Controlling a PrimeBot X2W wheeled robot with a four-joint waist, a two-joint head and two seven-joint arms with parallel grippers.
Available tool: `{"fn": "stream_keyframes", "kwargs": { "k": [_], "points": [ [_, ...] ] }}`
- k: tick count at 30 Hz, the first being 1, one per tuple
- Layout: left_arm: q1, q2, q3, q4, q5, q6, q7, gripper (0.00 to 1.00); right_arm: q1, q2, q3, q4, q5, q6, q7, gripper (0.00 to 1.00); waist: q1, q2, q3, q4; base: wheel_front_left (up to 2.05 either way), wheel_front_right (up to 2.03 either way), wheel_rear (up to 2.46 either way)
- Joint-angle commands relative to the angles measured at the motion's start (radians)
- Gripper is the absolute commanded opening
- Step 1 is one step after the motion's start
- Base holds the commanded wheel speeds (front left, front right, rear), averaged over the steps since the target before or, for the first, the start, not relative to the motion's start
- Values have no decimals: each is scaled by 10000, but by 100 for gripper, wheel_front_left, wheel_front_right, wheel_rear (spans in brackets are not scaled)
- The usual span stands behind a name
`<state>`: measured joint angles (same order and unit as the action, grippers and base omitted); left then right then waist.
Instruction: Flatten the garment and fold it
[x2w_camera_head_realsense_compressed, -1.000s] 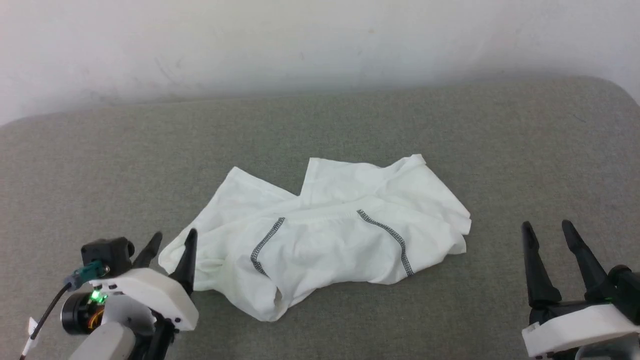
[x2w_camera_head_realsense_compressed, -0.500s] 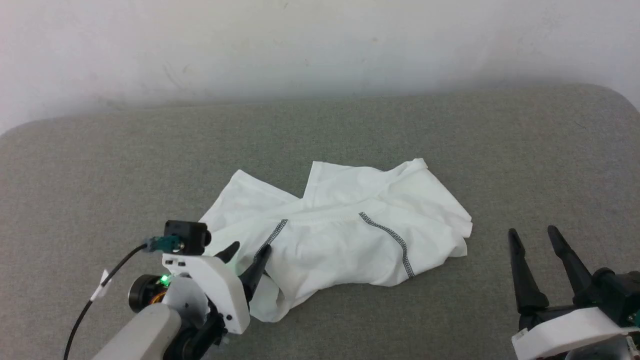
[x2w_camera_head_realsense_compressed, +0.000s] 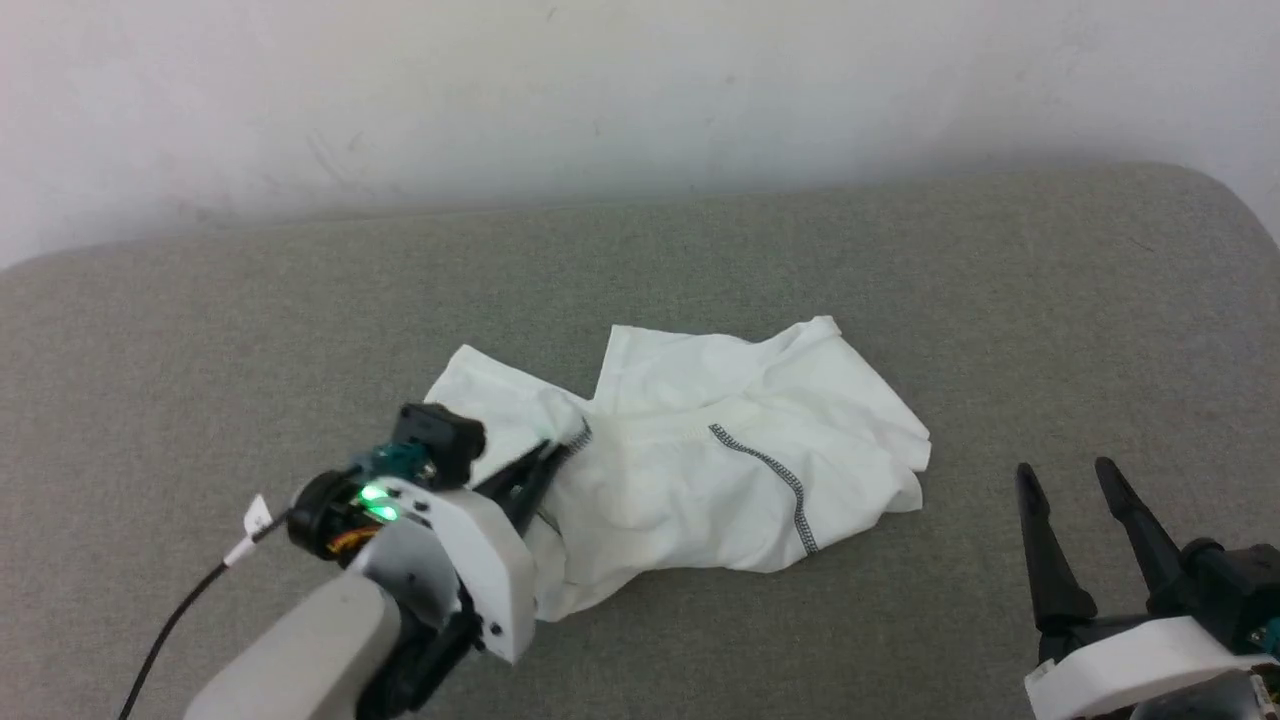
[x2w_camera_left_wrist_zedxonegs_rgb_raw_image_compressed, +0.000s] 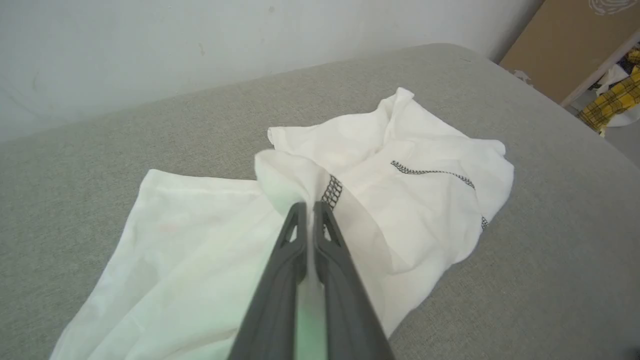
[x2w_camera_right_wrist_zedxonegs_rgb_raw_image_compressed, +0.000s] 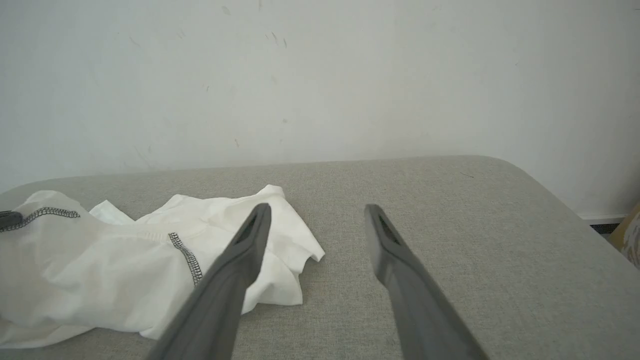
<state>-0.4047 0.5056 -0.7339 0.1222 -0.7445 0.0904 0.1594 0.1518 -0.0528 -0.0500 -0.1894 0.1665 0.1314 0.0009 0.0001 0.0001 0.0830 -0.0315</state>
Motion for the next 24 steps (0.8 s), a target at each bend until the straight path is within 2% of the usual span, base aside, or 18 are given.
{"fn": "stream_keyframes", "kwargs": {
  "k": [1,5,9,11,15,16,17,21,24],
  "points": [
    [131,107,-187,-343,185,36,49,0,95,26,-26,17,-49,-7,20,100,-1,-1,-40,45,0,0,0],
    [937,366,-1222,-1695,543,-40,772,0,163,26,-63,58,-11,-7,48,100,-1,-1,-106,152,0,0,0],
    [1927,589,-2488,-2323,651,-133,1909,0,156,26,-64,70,17,-7,99,100,-1,-1,-103,263,0,0,0],
    [2309,779,-2896,-2277,678,-68,2379,0,160,26,-64,51,16,-7,124,100,-1,-1,-100,314,0,0,0],
    [2941,896,-3008,-2097,349,353,2709,0,158,26,-112,27,-6,-7,144,100,-1,-1,-83,421,0,0,0],
    [3050,873,-2894,-2097,242,505,2620,21,167,26,-119,21,-9,-7,147,100,-1,-1,-84,446,0,0,0],
    [3124,828,-2728,-2148,165,662,2424,100,178,26,-120,14,-11,-7,155,100,-1,-1,-85,472,0,0,0],
    [3288,675,-1658,-2597,-346,1323,1457,100,233,26,-150,-45,-6,-7,189,100,-1,-1,-113,588,0,0,0],
    [3222,838,-737,-2947,-509,1832,791,100,241,26,-132,-85,20,-7,202,100,-1,-1,-126,646,0,0,0]
  ]
}}
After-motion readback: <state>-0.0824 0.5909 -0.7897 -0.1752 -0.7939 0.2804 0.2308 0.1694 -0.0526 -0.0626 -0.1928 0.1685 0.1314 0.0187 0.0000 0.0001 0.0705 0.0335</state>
